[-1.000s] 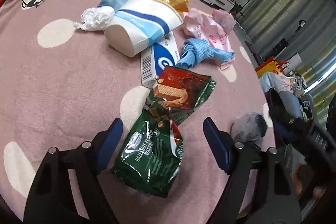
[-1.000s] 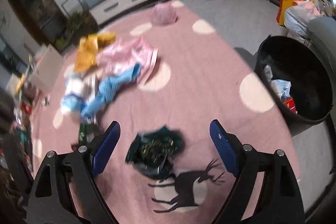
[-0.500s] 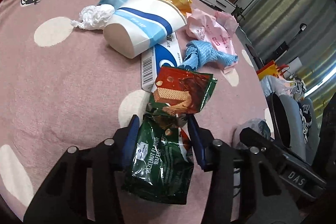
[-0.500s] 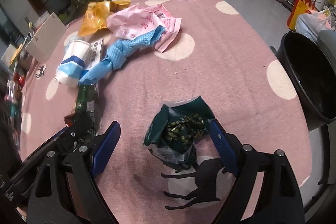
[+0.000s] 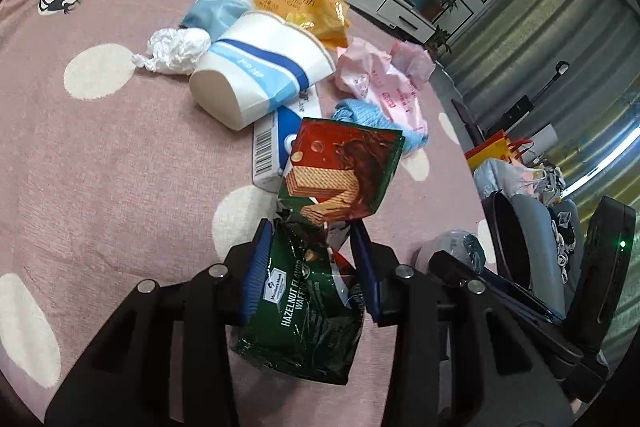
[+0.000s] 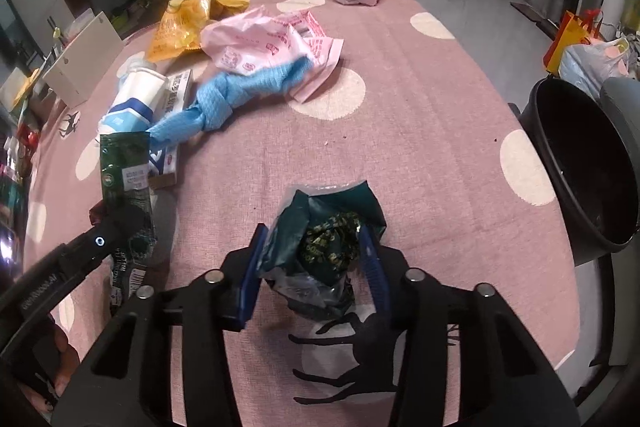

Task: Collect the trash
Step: 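Grasp the green hazelnut wafer bag with the left tool while the right tool grasps the dark green bag, then carry both held bags over the black bin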

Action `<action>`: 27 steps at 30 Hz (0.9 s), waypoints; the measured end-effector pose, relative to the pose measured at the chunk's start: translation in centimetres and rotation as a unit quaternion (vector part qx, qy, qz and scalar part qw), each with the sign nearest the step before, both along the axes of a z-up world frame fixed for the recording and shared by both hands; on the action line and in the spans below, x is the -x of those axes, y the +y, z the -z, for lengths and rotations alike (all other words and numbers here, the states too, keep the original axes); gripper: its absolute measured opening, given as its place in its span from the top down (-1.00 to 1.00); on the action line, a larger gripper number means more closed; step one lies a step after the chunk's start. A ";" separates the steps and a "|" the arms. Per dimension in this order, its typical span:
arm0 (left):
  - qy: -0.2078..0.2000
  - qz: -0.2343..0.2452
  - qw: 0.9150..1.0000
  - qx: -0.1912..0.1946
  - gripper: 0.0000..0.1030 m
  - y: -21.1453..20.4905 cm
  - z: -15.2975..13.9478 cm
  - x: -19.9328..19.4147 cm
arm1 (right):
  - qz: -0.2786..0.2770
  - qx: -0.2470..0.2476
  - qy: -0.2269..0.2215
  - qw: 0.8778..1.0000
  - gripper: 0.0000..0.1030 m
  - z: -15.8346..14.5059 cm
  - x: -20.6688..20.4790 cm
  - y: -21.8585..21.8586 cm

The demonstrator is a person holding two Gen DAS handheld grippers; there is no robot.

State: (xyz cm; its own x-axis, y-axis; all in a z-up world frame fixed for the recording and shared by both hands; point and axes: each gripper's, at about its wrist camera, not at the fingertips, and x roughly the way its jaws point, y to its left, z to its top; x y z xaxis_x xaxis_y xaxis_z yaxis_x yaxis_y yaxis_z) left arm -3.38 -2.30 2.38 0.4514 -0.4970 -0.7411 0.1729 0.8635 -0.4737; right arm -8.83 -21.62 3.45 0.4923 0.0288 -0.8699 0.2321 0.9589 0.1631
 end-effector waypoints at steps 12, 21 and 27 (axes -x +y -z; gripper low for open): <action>-0.027 -0.004 0.999 0.029 0.21 0.6 -2.9 0.4 | 0.034 -0.028 -0.050 0.998 0.19 -3.4 -0.3 -2.4; -0.084 -0.010 0.996 0.024 0.21 0.5 -9.0 -1.8 | 0.011 -0.019 -0.117 0.993 0.19 -9.8 -4.8 -2.5; -0.125 0.015 0.992 0.002 0.21 -2.6 -12.7 -4.5 | 0.020 -0.021 -0.161 0.987 0.19 -12.7 -7.8 -3.8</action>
